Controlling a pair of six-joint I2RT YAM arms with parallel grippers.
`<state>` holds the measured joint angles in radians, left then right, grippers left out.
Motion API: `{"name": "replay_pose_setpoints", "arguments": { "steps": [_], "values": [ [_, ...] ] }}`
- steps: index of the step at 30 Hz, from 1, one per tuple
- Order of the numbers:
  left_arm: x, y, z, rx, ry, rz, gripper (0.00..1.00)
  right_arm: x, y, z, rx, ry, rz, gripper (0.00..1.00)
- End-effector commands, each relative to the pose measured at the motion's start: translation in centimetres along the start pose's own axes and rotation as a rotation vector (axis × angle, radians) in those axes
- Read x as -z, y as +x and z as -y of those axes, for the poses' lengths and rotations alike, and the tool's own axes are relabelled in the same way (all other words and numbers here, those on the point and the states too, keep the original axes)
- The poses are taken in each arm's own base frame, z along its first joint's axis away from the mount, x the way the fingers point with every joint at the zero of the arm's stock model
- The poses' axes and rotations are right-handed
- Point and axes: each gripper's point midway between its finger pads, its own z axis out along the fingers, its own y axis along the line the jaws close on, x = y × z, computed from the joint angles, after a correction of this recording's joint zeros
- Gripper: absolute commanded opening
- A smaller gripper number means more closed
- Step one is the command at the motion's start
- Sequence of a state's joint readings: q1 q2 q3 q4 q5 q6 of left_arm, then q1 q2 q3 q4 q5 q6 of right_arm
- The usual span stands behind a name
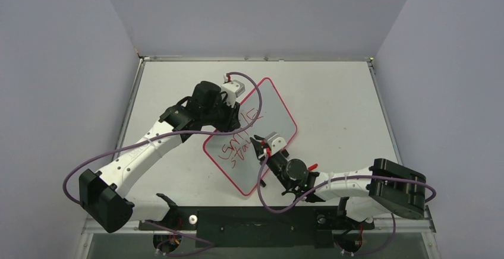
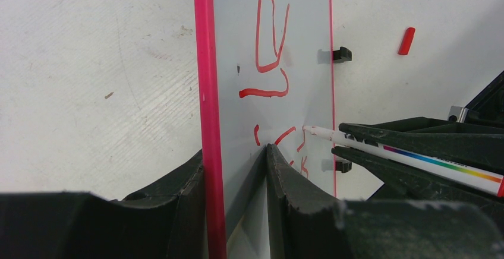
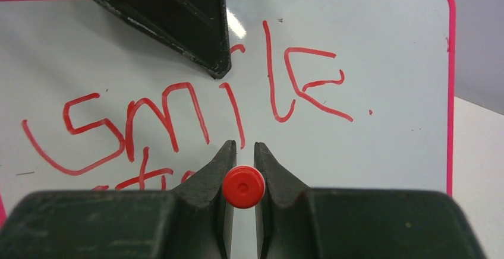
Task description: Write a sentence on the whiteboard
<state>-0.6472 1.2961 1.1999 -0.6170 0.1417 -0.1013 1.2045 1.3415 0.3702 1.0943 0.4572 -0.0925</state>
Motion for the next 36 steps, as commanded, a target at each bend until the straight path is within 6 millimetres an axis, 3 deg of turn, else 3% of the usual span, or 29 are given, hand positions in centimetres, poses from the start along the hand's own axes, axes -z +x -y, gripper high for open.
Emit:
{"name": "replay_pose_setpoints", "arguments": {
  "steps": [1,13,36],
  "values": [
    [0.1,1.3,-2.6,-0.129,-0.119,-0.044,0.00,-1.4,-1.2,0.5,-0.006,0.035,0.020,0.00],
    [0.1,1.3,-2.7,-0.130,-0.121,-0.041,0.00,-2.8,-2.5,0.3,-0.005,0.033,0.045,0.00],
    [0.2,1.2,-2.7,-0.132,-0.124,-0.038,0.00,-0.4,1.3,0.2,-0.028,0.020,-0.039,0.00]
  ]
}}
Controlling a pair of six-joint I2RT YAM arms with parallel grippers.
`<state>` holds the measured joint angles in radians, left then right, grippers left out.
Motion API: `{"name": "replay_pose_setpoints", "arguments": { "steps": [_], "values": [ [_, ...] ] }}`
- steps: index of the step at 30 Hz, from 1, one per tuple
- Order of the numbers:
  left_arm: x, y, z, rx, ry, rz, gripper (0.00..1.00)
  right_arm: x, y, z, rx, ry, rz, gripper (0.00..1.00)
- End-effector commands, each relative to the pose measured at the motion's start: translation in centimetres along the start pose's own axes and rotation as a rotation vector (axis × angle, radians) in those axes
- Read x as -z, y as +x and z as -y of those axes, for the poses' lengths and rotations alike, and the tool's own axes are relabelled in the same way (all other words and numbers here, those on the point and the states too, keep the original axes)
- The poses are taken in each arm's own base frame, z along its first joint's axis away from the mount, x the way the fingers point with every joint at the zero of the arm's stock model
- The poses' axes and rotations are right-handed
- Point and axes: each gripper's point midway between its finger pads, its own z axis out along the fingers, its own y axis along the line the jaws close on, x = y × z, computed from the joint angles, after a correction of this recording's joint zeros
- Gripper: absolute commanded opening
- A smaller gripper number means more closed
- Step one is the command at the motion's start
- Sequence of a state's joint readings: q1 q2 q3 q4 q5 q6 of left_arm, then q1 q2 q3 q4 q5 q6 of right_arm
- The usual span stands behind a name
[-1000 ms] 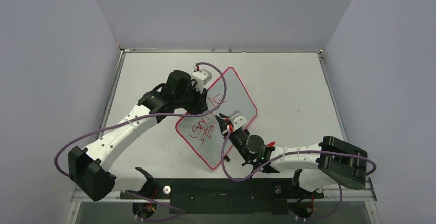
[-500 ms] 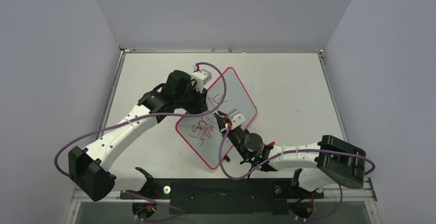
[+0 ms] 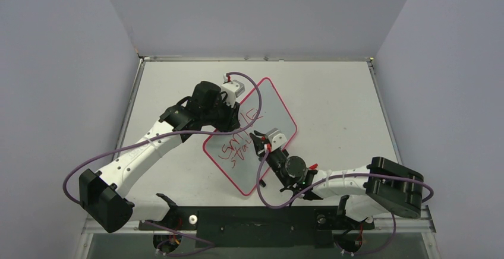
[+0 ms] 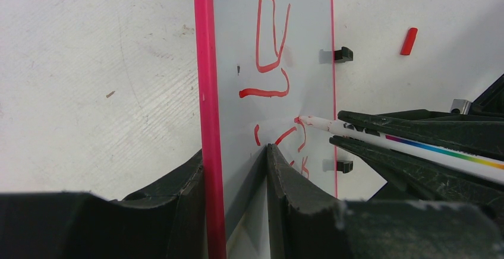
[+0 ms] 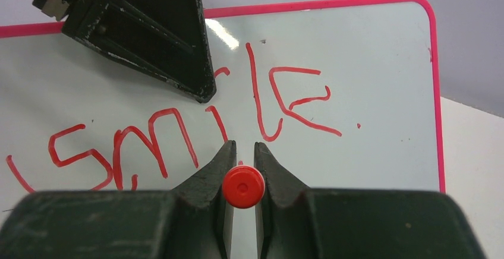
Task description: Write a sentence on the whiteboard
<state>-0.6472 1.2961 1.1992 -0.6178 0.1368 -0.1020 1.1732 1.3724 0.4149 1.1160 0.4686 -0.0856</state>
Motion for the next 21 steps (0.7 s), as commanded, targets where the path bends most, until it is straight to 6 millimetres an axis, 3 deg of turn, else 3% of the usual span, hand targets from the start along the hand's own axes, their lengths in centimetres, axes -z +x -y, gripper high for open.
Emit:
{"name": "replay_pose_setpoints", "arguments": {
  "steps": [1,12,21],
  "values": [
    [0.3,1.1,-2.6,-0.133,-0.118,-0.035,0.00,1.2,2.4,-0.5,-0.006,-0.023,-0.067,0.00],
    [0.3,1.1,-2.6,-0.133,-0.118,-0.034,0.00,2.8,3.4,-1.0,-0.005,-0.035,-0.099,0.00],
    [0.3,1.1,-2.6,-0.133,-0.119,-0.034,0.00,3.5,2.7,-2.6,-0.018,-0.067,-0.095,0.00]
  ]
}}
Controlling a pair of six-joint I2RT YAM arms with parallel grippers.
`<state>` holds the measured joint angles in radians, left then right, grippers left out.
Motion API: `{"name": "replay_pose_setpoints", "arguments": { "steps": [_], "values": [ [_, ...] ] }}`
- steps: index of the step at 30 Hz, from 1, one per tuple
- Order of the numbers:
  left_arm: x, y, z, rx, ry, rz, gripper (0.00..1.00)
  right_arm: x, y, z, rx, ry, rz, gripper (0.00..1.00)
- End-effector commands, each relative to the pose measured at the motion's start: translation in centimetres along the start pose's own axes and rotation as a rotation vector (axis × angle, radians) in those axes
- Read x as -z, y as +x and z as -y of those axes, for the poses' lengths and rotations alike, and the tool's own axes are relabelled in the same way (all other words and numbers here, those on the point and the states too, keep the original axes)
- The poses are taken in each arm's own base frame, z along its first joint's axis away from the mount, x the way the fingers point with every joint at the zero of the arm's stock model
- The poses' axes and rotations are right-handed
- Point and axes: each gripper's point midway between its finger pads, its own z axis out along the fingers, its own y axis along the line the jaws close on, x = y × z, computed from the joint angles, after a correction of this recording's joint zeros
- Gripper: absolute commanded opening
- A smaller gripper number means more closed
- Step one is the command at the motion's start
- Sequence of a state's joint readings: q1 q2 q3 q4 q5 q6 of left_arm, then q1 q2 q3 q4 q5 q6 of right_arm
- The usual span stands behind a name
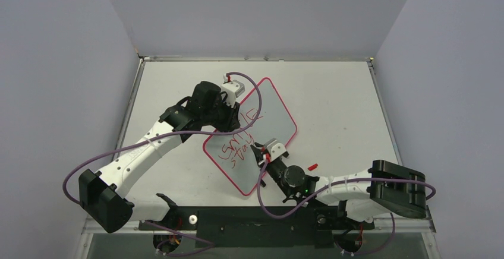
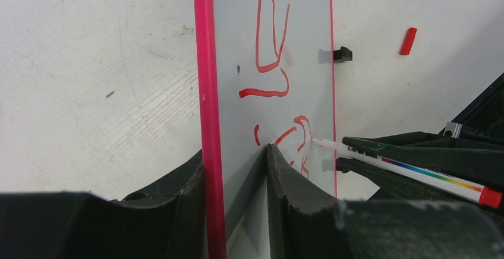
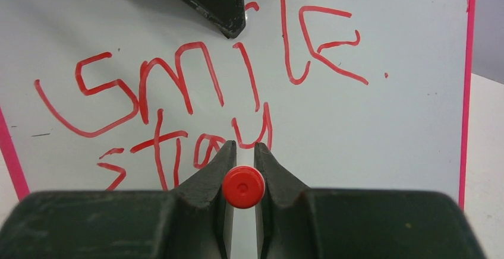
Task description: Write a sentence on the whiteboard
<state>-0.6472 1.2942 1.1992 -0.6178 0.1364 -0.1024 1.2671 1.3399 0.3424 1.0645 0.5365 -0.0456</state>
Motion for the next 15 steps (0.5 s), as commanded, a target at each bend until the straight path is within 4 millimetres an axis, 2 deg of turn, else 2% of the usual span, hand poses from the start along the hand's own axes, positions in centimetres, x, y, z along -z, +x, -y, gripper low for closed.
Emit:
{"name": "replay_pose_setpoints", "arguments": {
  "steps": [1,9,15],
  "values": [
    [0.3,1.1,-2.6,-0.133,-0.118,-0.034,0.00,0.4,0.1,-1.2,-0.020,-0.035,-0.015,0.00],
    [0.2,1.2,-2.6,-0.133,-0.119,-0.036,0.00,-0.1,-3.2,-1.5,-0.008,-0.044,0.040,0.00],
    [0.5,1.0,-2.6,-0.135,-0.120,-0.028,0.00,0.9,-5.7,-0.2,-0.014,-0.026,0.080,0.00]
  ]
}}
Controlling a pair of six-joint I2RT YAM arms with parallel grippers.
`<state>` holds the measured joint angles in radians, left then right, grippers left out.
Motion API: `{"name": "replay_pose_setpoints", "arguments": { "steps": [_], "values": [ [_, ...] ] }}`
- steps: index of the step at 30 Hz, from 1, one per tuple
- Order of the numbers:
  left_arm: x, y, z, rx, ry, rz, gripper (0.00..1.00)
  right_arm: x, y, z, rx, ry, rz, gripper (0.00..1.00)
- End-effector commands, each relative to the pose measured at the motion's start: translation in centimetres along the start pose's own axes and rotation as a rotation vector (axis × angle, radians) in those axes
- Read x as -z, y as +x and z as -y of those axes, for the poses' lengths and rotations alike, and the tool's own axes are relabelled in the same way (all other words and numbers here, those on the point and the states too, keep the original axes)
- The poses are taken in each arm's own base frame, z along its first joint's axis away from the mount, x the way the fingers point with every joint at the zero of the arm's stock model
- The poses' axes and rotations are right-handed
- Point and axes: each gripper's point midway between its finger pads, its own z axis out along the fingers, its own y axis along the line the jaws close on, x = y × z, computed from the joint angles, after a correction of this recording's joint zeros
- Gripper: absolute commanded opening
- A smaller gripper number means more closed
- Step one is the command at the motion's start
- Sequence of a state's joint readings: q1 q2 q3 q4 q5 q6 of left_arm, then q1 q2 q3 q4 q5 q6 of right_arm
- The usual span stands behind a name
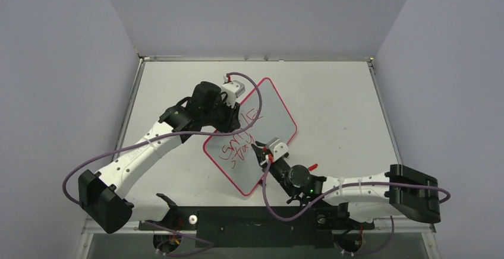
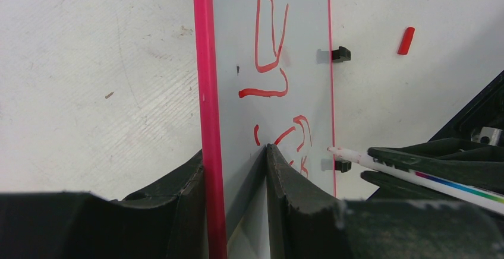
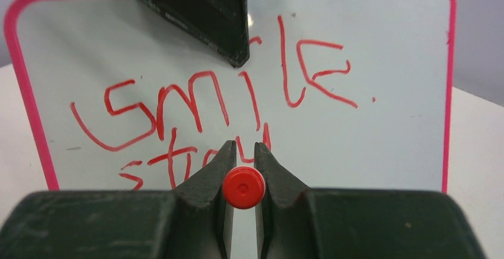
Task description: Write a sentence on the whiteboard
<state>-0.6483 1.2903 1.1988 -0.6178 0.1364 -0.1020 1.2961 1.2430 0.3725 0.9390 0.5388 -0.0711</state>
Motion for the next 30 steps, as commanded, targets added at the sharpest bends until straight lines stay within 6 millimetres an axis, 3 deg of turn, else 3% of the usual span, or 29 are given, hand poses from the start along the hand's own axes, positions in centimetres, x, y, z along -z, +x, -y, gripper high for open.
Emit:
{"name": "replay_pose_setpoints", "arguments": {
  "steps": [1,9,17,20,21,22,23,24,25,26,30],
  "values": [
    [0.4,1.1,-2.7,-0.133,-0.121,-0.030,0.00,0.4,-3.7,0.6,-0.032,0.003,0.072,0.00],
    [0.5,0.9,-2.6,-0.131,-0.119,-0.023,0.00,2.5,-4.0,1.9,-0.092,0.000,0.105,0.00],
    [0.6,0.9,-2.5,-0.132,-0.116,-0.020,0.00,4.4,-2.4,0.5,-0.230,-0.116,0.146,0.00],
    [0.6,0.9,-2.4,-0.132,-0.112,-0.020,0.00,5.1,-3.3,0.1,-0.340,-0.157,0.214,0.00],
    [0.6,0.9,-2.5,-0.132,-0.113,-0.019,0.00,5.5,-2.4,-0.1,-0.350,-0.171,0.203,0.00],
    [0.6,0.9,-2.5,-0.132,-0.113,-0.019,0.00,5.7,-3.4,0.0,-0.409,-0.178,0.247,0.00],
    [0.6,0.9,-2.5,-0.131,-0.113,-0.019,0.00,6.0,-2.6,-0.1,-0.441,-0.185,0.236,0.00],
    [0.6,0.9,-2.5,-0.131,-0.112,-0.020,0.00,6.3,-3.8,0.1,-0.493,-0.190,0.287,0.00],
    [0.6,0.8,-2.4,-0.132,-0.112,-0.016,0.00,6.4,-2.9,0.0,-0.517,-0.194,0.267,0.00],
    [0.6,0.8,-2.4,-0.132,-0.109,-0.016,0.00,6.6,-3.6,0.3,-0.559,-0.194,0.305,0.00],
    [0.6,0.9,-2.3,-0.131,-0.104,-0.015,0.00,6.3,-3.3,-0.8,-0.634,-0.207,0.283,0.00]
  ]
}}
